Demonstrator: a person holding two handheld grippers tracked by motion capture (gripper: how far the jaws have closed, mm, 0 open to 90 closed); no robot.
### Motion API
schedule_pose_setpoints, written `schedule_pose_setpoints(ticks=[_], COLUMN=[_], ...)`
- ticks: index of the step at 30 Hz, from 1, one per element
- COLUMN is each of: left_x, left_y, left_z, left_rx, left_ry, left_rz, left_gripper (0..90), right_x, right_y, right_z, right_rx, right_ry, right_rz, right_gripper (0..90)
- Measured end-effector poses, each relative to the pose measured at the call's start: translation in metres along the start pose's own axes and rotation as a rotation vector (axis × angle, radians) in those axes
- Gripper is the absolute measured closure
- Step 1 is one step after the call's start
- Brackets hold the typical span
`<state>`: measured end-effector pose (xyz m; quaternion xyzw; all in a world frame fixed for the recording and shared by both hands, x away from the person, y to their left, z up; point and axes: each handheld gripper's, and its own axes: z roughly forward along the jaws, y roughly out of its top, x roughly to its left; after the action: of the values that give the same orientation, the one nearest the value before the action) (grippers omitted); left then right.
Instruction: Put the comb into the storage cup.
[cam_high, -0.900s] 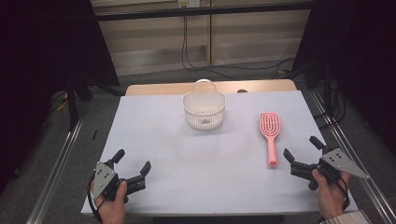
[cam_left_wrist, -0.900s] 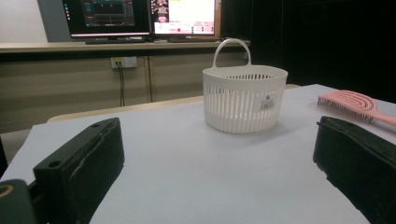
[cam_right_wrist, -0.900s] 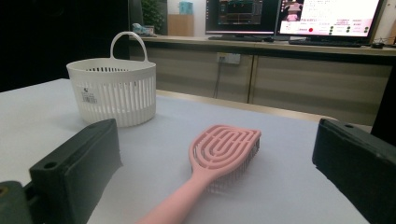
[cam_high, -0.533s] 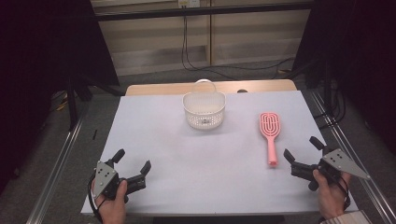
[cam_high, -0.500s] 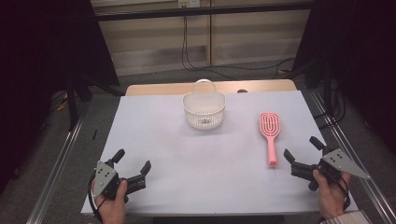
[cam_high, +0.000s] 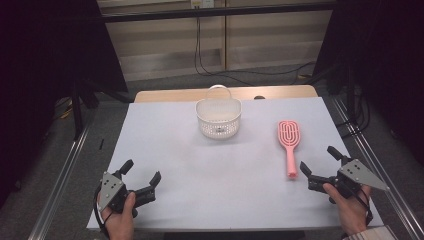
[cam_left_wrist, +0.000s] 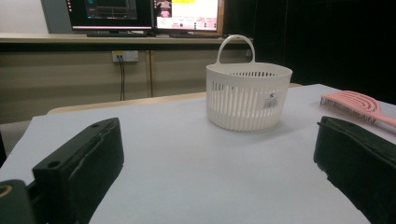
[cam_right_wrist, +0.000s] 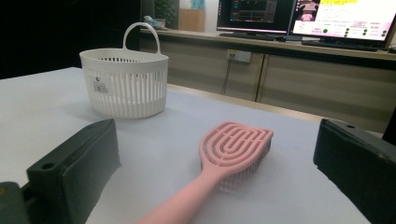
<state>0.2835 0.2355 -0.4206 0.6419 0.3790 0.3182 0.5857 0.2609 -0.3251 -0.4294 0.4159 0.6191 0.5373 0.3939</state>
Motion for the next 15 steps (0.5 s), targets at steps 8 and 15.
schedule_pose_setpoints(ticks=[8, 15], left_x=[-0.001, -0.002], left_y=[0.0, -0.001], left_z=[0.0, 0.003], left_rx=[-0.003, -0.005], left_ry=[-0.013, -0.008], left_rz=[0.003, -0.011], left_gripper=[1.8, 1.8], right_x=[0.006, 0.009], right_y=[0.006, 0.01], right_z=[0.004, 0.009], right_rx=[-0.005, -0.012], right_ry=[0.028, 0.072], right_rz=[-0.001, -0.012], right_gripper=[0.0, 0.0])
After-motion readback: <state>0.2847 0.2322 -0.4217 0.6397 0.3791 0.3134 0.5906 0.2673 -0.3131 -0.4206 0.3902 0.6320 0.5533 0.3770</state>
